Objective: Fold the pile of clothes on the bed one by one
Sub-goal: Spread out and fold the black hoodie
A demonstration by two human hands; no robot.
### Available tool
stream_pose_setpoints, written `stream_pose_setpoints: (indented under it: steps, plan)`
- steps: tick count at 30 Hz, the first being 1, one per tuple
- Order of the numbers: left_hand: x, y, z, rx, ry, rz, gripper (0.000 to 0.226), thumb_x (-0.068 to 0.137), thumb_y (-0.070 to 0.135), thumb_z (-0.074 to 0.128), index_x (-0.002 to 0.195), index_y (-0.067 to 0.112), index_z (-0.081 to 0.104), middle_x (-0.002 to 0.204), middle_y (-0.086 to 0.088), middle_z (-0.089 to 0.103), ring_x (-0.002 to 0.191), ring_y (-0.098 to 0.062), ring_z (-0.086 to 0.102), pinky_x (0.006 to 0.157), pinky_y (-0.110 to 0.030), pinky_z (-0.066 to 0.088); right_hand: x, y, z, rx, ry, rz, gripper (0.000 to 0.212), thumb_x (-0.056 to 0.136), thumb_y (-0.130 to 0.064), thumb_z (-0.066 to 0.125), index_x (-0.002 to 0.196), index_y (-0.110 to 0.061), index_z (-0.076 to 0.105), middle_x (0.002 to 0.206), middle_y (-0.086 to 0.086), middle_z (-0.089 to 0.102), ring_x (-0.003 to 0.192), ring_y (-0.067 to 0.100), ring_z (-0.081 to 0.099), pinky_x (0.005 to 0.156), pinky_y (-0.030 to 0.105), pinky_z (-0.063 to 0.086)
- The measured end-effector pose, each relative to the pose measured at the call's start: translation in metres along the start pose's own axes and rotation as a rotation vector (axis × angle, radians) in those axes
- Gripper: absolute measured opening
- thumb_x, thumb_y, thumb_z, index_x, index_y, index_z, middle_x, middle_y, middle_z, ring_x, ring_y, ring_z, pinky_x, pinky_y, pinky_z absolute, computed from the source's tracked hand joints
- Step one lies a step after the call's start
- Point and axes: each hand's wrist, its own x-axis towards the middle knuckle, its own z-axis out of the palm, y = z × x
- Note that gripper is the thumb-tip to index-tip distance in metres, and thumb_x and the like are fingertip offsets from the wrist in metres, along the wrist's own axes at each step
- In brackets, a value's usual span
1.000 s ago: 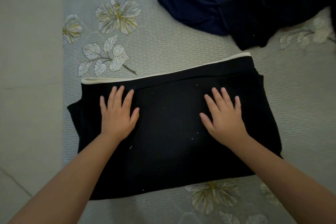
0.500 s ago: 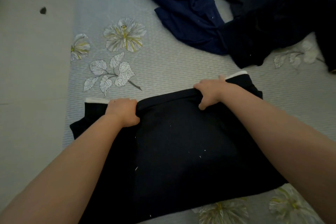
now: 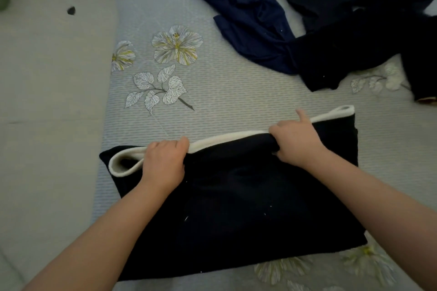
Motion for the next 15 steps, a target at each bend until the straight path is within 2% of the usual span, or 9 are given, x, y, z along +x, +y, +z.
stream_pose_setpoints:
  steps: [2, 3, 5, 7, 9, 11, 13, 15]
  plan:
    - [-0.009, 0.005, -0.023, -0.020, 0.059, 0.006, 0.047, 0.020, -0.005, 0.080, 0.059, 0.005, 0.056, 0.044, -0.008, 0.053, 0.038, -0.027, 0.054, 0.040, -0.028, 0.041, -0.036, -0.006, -0.003, -0.009, 0.246, -0.025, 0.029, 0.059, -0.017, 0.075, 0.081, -0.009, 0.057, 0.079, 0.006, 0.061, 0.078, 0.025, 0.062, 0.109, 0.045, 0.026]
    - [-0.012, 0.008, -0.035, -0.030, 0.083, 0.012, 0.046, 0.020, -0.005, 0.080, 0.058, 0.005, 0.057, 0.044, -0.008, 0.053, 0.038, -0.026, 0.054, 0.040, -0.028, 0.041, -0.053, -0.006, -0.008, 0.026, 0.388, -0.023, 0.035, 0.042, -0.010, 0.080, 0.069, -0.006, 0.057, 0.066, 0.009, 0.060, 0.064, 0.026, 0.062, 0.099, 0.048, 0.039]
    - [-0.014, 0.015, -0.062, -0.055, 0.151, 0.044, 0.041, 0.023, -0.006, 0.079, 0.057, 0.004, 0.059, 0.048, -0.010, 0.053, 0.042, -0.027, 0.054, 0.041, -0.028, 0.041, -0.087, -0.005, -0.022, 0.066, 0.576, 0.008, 0.041, 0.023, -0.001, 0.077, 0.056, -0.004, 0.054, 0.053, 0.011, 0.056, 0.051, 0.026, 0.060, 0.082, 0.051, 0.049]
    - [-0.011, 0.024, -0.093, -0.082, 0.238, 0.100, 0.034, 0.029, -0.008, 0.075, 0.059, 0.001, 0.062, 0.052, -0.013, 0.053, 0.045, -0.028, 0.054, 0.041, -0.027, 0.040, -0.117, 0.000, -0.040, 0.045, 0.668, 0.096, 0.037, 0.027, 0.002, 0.074, 0.059, -0.001, 0.056, 0.056, 0.014, 0.059, 0.056, 0.028, 0.063, 0.079, 0.049, 0.051]
    - [-0.010, 0.036, -0.125, -0.097, 0.341, 0.195, 0.022, 0.043, -0.005, 0.065, 0.065, 0.000, 0.066, 0.055, -0.014, 0.055, 0.048, -0.030, 0.054, 0.039, -0.027, 0.039, -0.147, 0.007, -0.058, 0.040, 0.768, 0.174, 0.033, 0.032, 0.007, 0.072, 0.061, 0.000, 0.058, 0.056, 0.014, 0.059, 0.053, 0.029, 0.061, 0.073, 0.042, 0.054]
    - [-0.009, 0.052, -0.156, -0.095, 0.469, 0.313, 0.029, 0.058, 0.001, 0.046, 0.073, 0.001, 0.071, 0.061, -0.014, 0.061, 0.052, -0.030, 0.059, 0.040, -0.027, 0.042, -0.181, 0.014, -0.078, 0.024, 0.842, 0.273, 0.032, 0.034, 0.011, 0.073, 0.063, 0.002, 0.061, 0.055, 0.014, 0.059, 0.049, 0.029, 0.059, 0.063, 0.036, 0.055]
    - [-0.009, 0.073, -0.184, -0.102, 0.608, 0.422, 0.037, 0.067, 0.004, 0.038, 0.082, 0.000, 0.073, 0.076, -0.016, 0.070, 0.066, -0.032, 0.067, 0.052, -0.035, 0.052, -0.216, 0.021, -0.097, -0.007, 0.923, 0.412, 0.038, 0.036, 0.014, 0.074, 0.072, 0.006, 0.067, 0.062, 0.018, 0.065, 0.054, 0.031, 0.064, 0.061, 0.039, 0.056]
    - [-0.004, 0.100, -0.214, -0.088, 0.728, 0.501, 0.038, 0.074, 0.001, 0.037, 0.088, -0.001, 0.072, 0.089, -0.017, 0.071, 0.081, -0.033, 0.069, 0.068, -0.052, 0.053, -0.252, 0.032, -0.114, -0.062, 1.003, 0.552, 0.052, 0.034, 0.016, 0.072, 0.085, 0.010, 0.068, 0.078, 0.024, 0.070, 0.069, 0.036, 0.069, 0.066, 0.049, 0.055]
